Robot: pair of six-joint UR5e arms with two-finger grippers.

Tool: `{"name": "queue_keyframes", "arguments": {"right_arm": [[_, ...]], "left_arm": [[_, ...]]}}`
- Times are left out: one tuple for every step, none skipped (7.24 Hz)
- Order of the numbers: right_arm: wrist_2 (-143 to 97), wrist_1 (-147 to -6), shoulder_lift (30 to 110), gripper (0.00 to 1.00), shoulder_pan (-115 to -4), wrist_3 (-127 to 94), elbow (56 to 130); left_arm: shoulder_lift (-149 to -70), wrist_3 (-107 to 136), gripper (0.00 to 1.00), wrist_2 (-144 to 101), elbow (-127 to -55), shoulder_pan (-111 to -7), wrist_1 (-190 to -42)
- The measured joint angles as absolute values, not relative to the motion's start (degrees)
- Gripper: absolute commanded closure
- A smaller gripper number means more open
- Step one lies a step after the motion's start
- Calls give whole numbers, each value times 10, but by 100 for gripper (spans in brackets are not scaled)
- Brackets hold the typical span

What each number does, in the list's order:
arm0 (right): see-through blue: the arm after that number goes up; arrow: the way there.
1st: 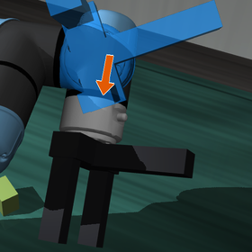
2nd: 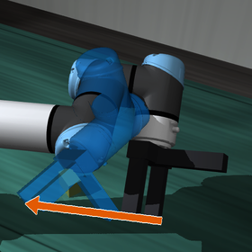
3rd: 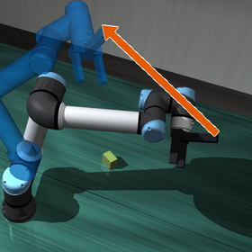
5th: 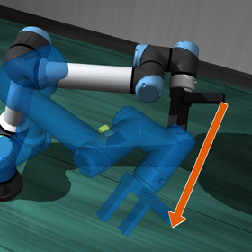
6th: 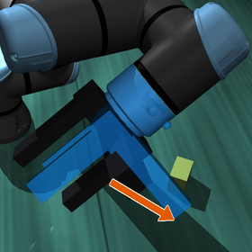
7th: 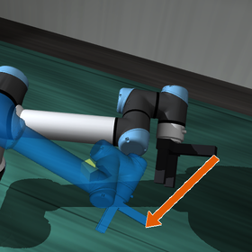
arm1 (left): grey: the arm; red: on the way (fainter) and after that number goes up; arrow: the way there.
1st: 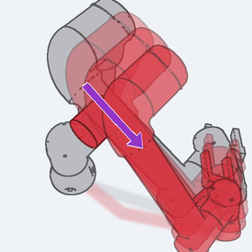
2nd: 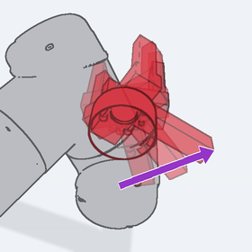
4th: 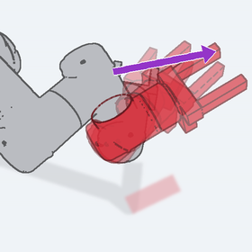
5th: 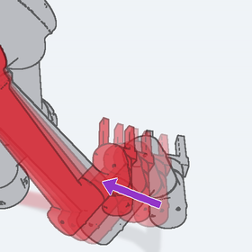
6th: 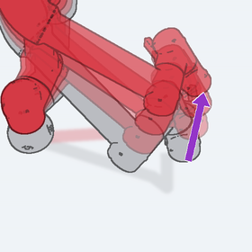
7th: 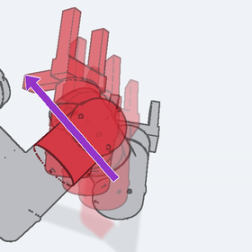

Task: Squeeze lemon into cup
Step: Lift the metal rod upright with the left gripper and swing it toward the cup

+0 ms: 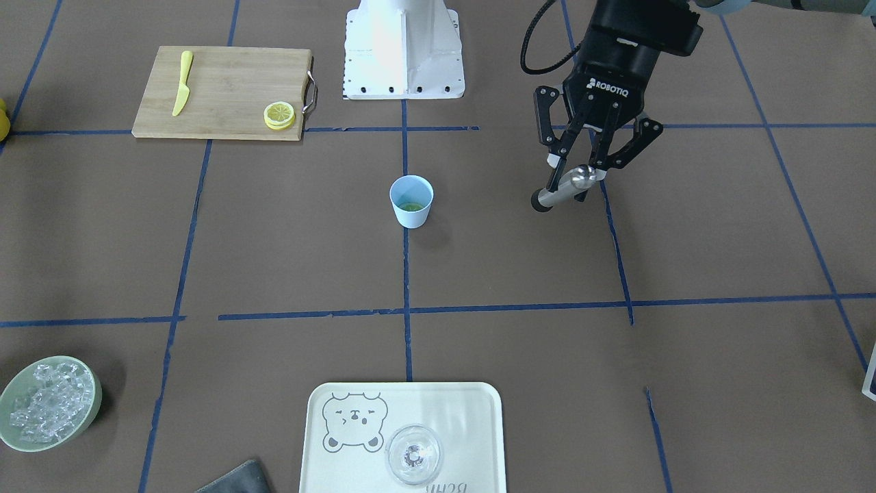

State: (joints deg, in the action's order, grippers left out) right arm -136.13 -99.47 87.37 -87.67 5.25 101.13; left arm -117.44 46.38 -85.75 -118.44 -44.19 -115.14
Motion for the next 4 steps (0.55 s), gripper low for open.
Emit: {"name": "queue_keyframes", "arguments": {"right_arm": [[-1363, -994, 890, 0, -893, 82, 998], [-1362, -993, 898, 0, -900, 93, 992], [-1361, -987, 899, 0, -903, 98, 990], [-1362, -973, 897, 0, -904, 99, 984]], "left_arm": [[-1173, 466, 100, -855, -1183, -440, -1184], [-1173, 466, 100, -854, -1184, -438, -1202], [-1173, 466, 100, -850, -1184, -430, -1210], [-1173, 467, 100, -825, -1184, -409, -1218]]}}
